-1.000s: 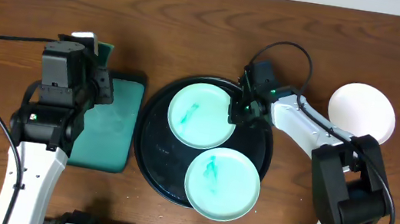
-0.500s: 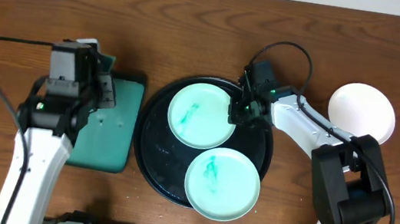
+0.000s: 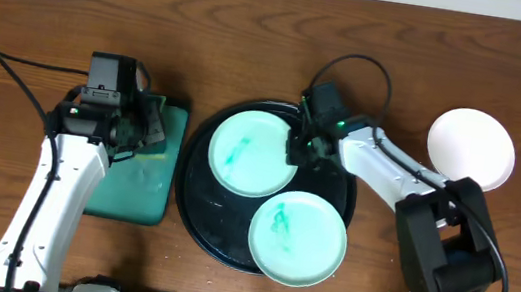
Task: Clean dirty plates on tray and stack at the side
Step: 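Lift the green sponge from the basin and bring it to the plate, then scrub the upper green plate with the sponge in the left gripper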
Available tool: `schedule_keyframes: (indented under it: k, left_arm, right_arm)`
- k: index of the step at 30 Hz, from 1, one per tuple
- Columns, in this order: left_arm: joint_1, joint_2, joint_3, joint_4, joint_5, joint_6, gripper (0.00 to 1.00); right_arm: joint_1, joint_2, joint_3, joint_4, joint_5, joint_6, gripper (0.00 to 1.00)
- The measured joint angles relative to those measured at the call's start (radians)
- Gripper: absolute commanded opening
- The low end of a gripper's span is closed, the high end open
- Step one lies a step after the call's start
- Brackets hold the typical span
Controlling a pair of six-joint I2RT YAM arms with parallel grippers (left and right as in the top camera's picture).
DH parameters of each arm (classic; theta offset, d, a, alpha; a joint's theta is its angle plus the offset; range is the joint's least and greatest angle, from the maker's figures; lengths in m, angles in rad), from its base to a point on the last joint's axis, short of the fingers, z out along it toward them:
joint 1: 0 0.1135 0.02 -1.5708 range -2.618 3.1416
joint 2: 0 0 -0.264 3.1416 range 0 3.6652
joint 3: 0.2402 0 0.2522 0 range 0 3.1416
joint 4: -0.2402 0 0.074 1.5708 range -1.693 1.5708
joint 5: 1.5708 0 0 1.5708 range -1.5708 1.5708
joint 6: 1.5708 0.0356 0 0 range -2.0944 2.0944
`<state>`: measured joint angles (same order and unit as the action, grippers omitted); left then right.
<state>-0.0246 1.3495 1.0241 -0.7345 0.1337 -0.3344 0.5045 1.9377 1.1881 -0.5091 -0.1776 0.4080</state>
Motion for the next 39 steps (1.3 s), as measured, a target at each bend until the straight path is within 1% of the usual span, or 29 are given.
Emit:
schedule_keyframes:
  k: [7, 11, 14, 16, 23, 26, 36, 39]
  left_arm:
    - [-0.116, 0.000, 0.000, 0.002, 0.030, -0.010, 0.07]
    - [-0.190, 0.004, 0.000, 0.014, 0.034, -0.010, 0.07]
    - [-0.228, 0.041, 0.000, 0.030, 0.030, -0.014, 0.07]
    - [-0.236, 0.086, 0.000, 0.040, 0.025, -0.020, 0.07]
    - [-0.245, 0.328, 0.000, 0.132, 0.025, -0.049, 0.07]
    - [-0.265, 0.390, 0.002, 0.166, 0.041, -0.059, 0.07]
    - [-0.328, 0.457, 0.032, 0.206, 0.045, -0.065, 0.07]
    - [-0.353, 0.464, 0.032, 0.249, 0.098, -0.060, 0.07]
  right_arm:
    - [0.092, 0.000, 0.000, 0.009, -0.010, 0.013, 0.01]
    - [0.109, 0.000, 0.000, 0.011, -0.013, 0.026, 0.02]
    - [0.110, 0.000, 0.000, 0.011, -0.015, 0.032, 0.01]
    - [0.110, 0.000, 0.000, 0.011, -0.015, 0.033, 0.02]
    - [0.110, 0.000, 0.000, 0.011, -0.016, 0.033, 0.01]
    - [0.110, 0.000, 0.000, 0.011, -0.016, 0.033, 0.01]
    - [0.106, 0.000, 0.000, -0.005, 0.008, 0.036, 0.01]
    - [0.101, 0.000, 0.000, -0.007, 0.008, 0.037, 0.02]
